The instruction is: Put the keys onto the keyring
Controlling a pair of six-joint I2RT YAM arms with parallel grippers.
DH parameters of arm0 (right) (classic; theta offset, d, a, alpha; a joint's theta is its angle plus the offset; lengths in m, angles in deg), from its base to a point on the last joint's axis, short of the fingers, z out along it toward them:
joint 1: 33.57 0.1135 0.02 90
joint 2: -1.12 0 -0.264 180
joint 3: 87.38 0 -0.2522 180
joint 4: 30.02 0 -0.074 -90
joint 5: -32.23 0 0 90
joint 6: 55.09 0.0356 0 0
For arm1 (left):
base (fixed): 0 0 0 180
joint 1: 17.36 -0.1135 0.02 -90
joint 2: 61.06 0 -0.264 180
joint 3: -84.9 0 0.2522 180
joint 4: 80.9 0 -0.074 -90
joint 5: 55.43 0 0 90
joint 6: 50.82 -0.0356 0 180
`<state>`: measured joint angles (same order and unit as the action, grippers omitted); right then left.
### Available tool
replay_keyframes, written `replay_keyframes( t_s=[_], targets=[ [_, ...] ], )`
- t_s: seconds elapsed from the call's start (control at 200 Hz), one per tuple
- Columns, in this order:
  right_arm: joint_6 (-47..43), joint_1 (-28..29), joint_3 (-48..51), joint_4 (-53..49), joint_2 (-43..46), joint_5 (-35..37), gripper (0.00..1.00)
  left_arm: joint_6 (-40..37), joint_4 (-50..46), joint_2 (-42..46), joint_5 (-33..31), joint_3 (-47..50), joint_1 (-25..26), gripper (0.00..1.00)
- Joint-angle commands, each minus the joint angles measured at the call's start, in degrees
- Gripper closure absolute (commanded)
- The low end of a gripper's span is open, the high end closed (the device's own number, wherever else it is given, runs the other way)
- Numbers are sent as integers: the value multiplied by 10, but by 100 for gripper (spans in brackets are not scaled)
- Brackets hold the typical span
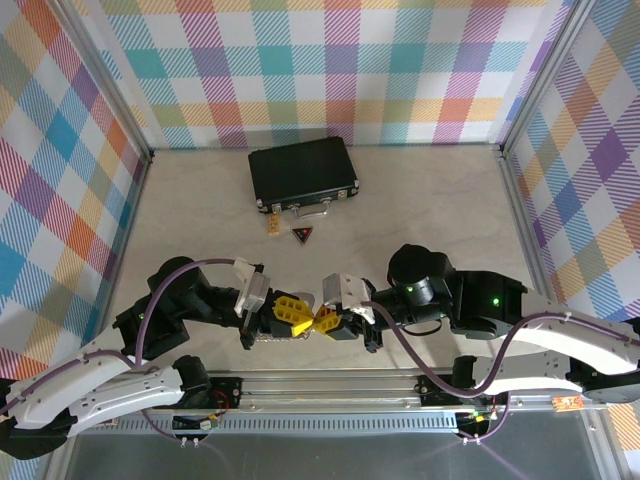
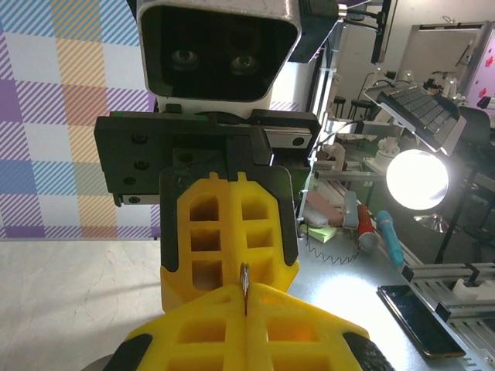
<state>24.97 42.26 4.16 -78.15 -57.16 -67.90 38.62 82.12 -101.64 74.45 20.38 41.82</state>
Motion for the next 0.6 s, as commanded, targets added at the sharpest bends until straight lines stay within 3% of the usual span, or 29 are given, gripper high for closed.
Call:
replay_keyframes(
  t_s=[0.0, 0.12, 0.235, 0.38, 0.595],
  targets=[
    [-5, -1, 9, 70, 10, 29, 100, 10, 34, -7, 32, -8, 2, 100],
    [-4, -1, 17, 83, 23, 34, 99, 1, 20, -4, 15, -10, 3, 100],
    [-2, -1, 28, 94, 38, 43, 82, -4, 22, 10, -24, -3, 2, 100],
    [5, -1, 52, 111, 60, 56, 67, -9, 29, 28, -67, 9, 2, 100],
    [7, -1, 80, 142, 79, 62, 65, -6, 47, 33, -87, 24, 3, 100]
  ],
)
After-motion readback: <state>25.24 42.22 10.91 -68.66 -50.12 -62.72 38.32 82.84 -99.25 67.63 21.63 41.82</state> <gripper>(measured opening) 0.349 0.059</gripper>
